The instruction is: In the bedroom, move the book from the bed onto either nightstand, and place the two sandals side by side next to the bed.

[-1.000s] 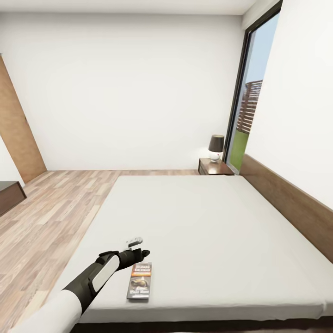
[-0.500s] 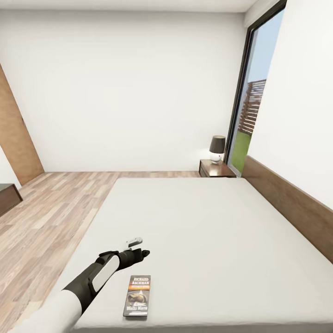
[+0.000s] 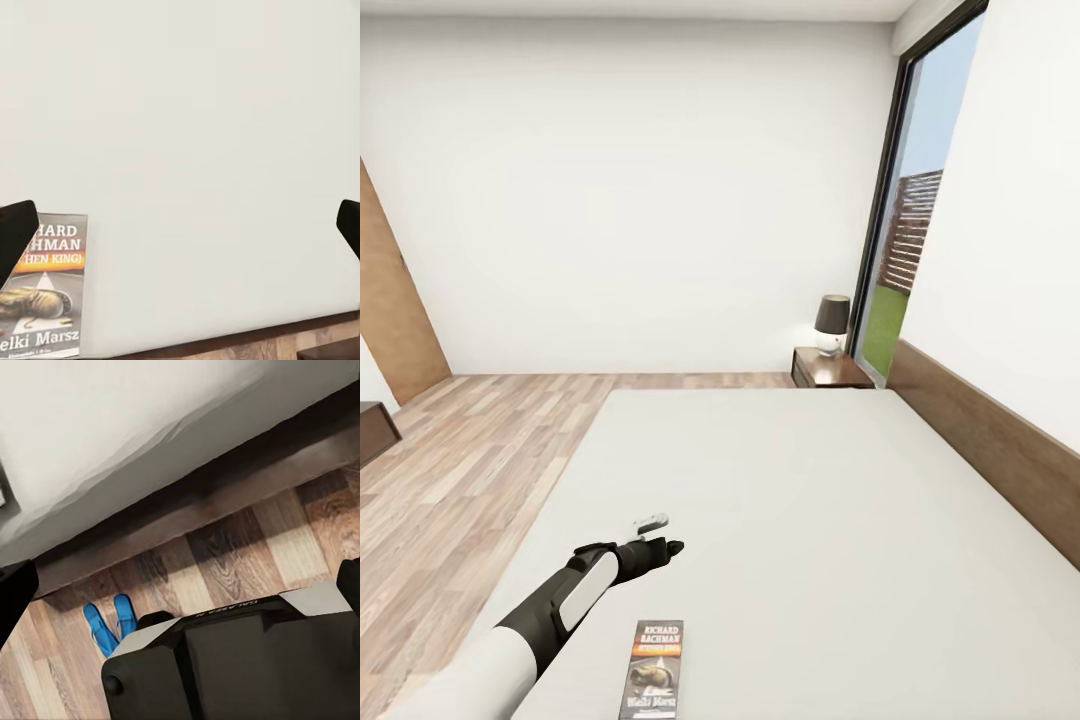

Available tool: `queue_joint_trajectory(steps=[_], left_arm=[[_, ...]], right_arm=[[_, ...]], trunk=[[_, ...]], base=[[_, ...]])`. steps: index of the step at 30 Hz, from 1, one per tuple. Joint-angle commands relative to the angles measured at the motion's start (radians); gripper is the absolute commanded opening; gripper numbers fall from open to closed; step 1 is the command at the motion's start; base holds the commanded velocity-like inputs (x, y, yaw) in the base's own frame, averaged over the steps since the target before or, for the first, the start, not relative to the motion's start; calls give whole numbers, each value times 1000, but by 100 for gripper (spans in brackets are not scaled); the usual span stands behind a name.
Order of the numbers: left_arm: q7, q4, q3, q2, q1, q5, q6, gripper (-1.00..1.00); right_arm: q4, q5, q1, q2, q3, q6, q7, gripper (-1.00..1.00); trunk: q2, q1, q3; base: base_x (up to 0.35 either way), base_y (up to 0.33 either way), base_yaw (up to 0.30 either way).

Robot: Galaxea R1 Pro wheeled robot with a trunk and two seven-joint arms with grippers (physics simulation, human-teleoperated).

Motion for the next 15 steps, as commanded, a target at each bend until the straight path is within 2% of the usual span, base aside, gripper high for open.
queue_joint_trajectory(steps=[1,6,15], left_arm=[[6,-2,-5,1,-1,9,1,100],[6,-2,-5,1,-1,9,1,100],[6,-2,-5,1,-1,9,1,100]], right_arm=[[3,-8,-1,0,0,-2,5,100],[3,-8,-1,0,0,-2,5,100],[3,-8,-1,0,0,-2,5,100]], trunk=[[-2,1,-2],[-2,1,-2],[-2,1,-2]], base=[[292,0,0],[245,0,0],[29,0,0]])
